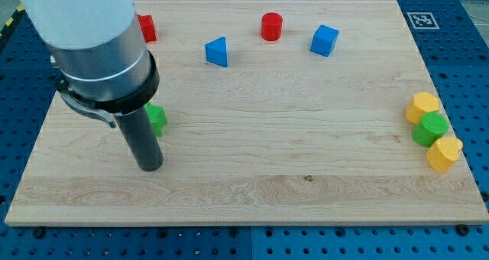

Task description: Move the green star towards the center of the board

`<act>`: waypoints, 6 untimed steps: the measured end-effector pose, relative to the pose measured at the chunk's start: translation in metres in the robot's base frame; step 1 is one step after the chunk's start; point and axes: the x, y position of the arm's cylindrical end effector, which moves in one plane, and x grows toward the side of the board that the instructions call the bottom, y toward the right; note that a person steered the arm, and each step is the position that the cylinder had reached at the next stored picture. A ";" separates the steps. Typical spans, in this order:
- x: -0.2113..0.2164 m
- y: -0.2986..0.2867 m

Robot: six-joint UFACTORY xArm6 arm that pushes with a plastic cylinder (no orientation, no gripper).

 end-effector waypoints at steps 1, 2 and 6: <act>0.000 -0.007; -0.012 -0.026; -0.037 0.005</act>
